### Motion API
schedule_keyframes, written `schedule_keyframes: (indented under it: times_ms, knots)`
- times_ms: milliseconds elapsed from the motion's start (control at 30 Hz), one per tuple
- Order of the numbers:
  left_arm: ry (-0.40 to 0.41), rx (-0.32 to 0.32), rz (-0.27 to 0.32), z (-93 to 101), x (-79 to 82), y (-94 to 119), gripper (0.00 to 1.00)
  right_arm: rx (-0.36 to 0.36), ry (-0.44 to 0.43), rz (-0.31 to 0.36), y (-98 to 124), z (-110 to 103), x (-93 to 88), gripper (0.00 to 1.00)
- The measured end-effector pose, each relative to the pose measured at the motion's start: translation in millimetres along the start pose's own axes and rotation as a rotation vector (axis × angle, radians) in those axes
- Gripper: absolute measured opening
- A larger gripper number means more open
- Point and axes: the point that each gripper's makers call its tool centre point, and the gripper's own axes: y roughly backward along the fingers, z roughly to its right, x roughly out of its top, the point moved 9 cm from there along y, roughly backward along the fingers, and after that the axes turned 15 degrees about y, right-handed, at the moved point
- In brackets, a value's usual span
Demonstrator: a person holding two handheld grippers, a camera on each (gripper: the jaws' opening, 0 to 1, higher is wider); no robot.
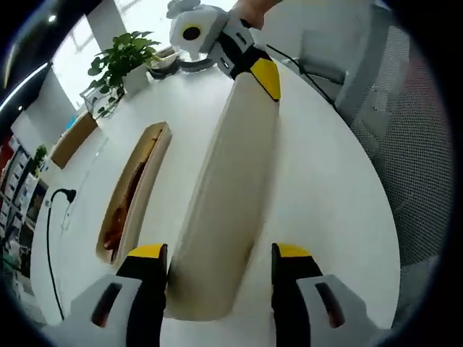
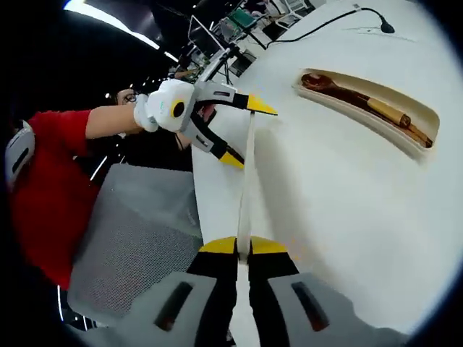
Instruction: Arrange the utensils inside the cutlery case until each visible utensil rests in its matching compartment.
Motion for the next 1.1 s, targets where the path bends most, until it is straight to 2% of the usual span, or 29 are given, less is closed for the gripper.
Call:
schedule_keyframes:
  times_ms: [33, 67, 100, 133, 167, 200, 400, 467, 500, 600, 633, 667, 733, 800, 833, 867, 900, 1000, 1033, 1100]
  knots:
    - [-0.008, 0.001, -0.001, -0.5, 0.3, -0.2, 0.54, -0.010, -0.034, 0.017, 1.3, 2.7, 1.4, 0.02]
    - [-0.021, 0.023, -0.007, -2.6, 0.5, 0.4, 0.52, -0.021, -0.069, 0.066, 4.3, 6.7, 4.0, 0.02]
    - [-0.003, 0.024, -0.018, -3.6, 0.3, 0.2, 0.50, -0.043, -0.100, 0.129, 6.8, 10.4, 6.5, 0.03]
    - [0.005, 0.014, -0.016, -3.9, 0.7, -0.8, 0.50, -0.041, -0.121, 0.152, 8.1, 11.1, 7.7, 0.03]
    - [0.023, 0.014, -0.022, -3.9, -0.4, -0.7, 0.48, -0.060, -0.165, 0.207, 10.3, 13.8, 9.4, 0.04]
    - [0.024, 0.027, -0.026, -4.6, -1.2, -0.6, 0.44, -0.054, -0.193, 0.231, 11.1, 14.3, 10.1, 0.04]
    - [0.050, 0.035, -0.026, -7.4, -3.3, -4.2, 0.43, -0.051, -0.413, 0.419, 16.4, 22.6, 10.0, 0.03]
    - [0.074, 0.036, -0.028, -7.4, -4.0, -4.9, 0.42, -0.087, -0.529, 0.451, 17.2, 29.0, 6.1, 0.03]
    - [0.083, 0.037, -0.030, -7.4, -3.7, -5.2, 0.41, -0.079, -0.543, 0.472, 16.7, 29.3, 5.0, 0.03]
    - [0.101, 0.016, -0.042, -7.0, -3.4, -5.9, 0.41, -0.090, -0.542, 0.478, 13.6, 30.4, 0.8, 0.04]
    - [0.112, 0.007, -0.044, -7.8, -3.7, -6.4, 0.40, -0.103, -0.516, 0.486, 13.3, 29.6, 1.9, 0.04]
    - [0.132, -0.022, -0.058, -6.2, -3.9, -5.8, 0.40, -0.144, -0.435, 0.479, 12.6, 29.7, 2.8, 0.04]
    - [0.113, -0.031, -0.075, -7.5, -2.5, -4.3, 0.40, -0.168, -0.337, 0.469, 11.5, 25.7, 5.2, 0.05]
    - [0.119, -0.046, -0.079, -10.3, 0.0, -1.6, 0.40, -0.154, -0.297, 0.520, 13.7, 20.5, 10.8, 0.04]
    - [0.141, -0.058, -0.078, -11.4, 1.4, 0.9, 0.40, -0.149, -0.320, 0.533, 15.6, 18.4, 13.0, 0.04]
    - [0.133, -0.054, -0.076, -12.8, 3.0, 4.1, 0.40, -0.145, -0.378, 0.522, 16.7, 18.6, 14.5, 0.04]
    - [0.132, -0.055, -0.076, -13.0, 3.9, 4.7, 0.40, -0.144, -0.395, 0.519, 17.4, 18.8, 15.6, 0.04]
    - [0.143, -0.067, -0.087, -16.5, 9.4, 9.6, 0.40, -0.158, -0.395, 0.515, 20.5, 20.0, 20.0, 0.05]
    - [0.161, -0.080, -0.090, -20.6, 13.6, 13.7, 0.40, -0.158, -0.382, 0.547, 25.1, 19.6, 25.0, 0.05]
    - [0.153, -0.077, -0.091, -29.2, 20.0, 18.9, 0.40, -0.174, -0.362, 0.565, 29.8, 19.0, 29.5, 0.05]
